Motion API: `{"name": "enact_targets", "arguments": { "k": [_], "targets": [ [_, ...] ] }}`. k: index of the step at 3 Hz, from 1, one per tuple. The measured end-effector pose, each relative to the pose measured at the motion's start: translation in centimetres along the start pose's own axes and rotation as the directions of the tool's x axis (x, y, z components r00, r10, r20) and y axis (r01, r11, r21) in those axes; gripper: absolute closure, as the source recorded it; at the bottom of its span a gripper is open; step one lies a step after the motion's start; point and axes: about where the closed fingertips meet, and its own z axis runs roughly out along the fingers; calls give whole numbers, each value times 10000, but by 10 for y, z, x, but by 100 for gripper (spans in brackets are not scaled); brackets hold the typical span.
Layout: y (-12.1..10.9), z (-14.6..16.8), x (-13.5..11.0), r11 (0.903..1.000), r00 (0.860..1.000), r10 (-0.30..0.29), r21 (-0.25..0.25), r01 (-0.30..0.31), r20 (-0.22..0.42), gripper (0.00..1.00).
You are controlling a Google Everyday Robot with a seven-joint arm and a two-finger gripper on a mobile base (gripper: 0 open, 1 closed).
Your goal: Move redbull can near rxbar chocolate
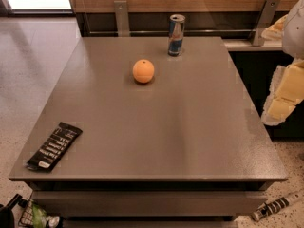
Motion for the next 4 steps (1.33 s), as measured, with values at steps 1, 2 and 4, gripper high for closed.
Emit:
{"name": "enact_targets", "arguments": {
  "k": [1, 2, 4],
  "targets": [
    [0, 0, 0, 10000, 10000, 0, 0, 0, 0, 0],
    [-24, -4, 11, 9959, 9954, 746, 463, -774, 595, 0],
    [-112, 20, 18, 9488, 8735, 2250, 1071, -2973, 4318, 0]
  ]
}}
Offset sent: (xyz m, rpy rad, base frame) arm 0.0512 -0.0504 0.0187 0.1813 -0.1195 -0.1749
